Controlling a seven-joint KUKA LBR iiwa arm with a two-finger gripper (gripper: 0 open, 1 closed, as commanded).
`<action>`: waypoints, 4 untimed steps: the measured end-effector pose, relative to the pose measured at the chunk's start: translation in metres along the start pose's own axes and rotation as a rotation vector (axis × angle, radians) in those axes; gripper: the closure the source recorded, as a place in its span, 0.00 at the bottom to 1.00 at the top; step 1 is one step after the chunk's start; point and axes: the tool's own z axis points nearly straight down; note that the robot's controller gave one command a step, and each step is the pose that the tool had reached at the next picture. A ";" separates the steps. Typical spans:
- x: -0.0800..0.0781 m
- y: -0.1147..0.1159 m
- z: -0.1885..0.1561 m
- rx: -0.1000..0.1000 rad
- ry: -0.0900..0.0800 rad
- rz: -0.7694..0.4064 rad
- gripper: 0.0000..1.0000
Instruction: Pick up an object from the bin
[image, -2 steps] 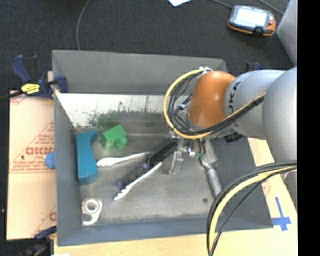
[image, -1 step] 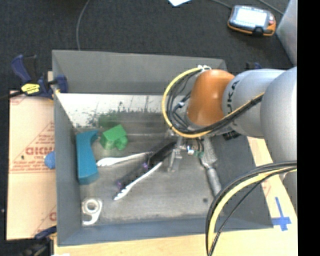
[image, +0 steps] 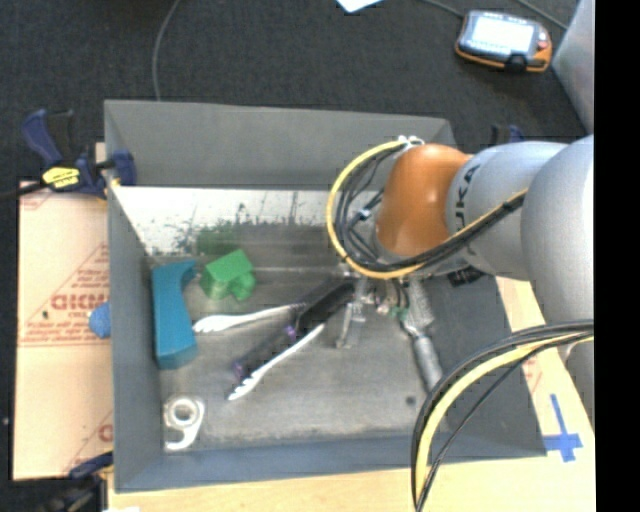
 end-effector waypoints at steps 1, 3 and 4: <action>0.001 0.003 -0.023 -0.002 -0.013 0.009 0.00; 0.009 0.046 0.000 -0.002 -0.013 -0.034 0.00; 0.003 0.007 -0.018 0.000 -0.011 0.015 0.00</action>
Offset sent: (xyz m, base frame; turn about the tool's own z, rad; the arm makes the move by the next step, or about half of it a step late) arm 0.0008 0.0002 0.0013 0.0279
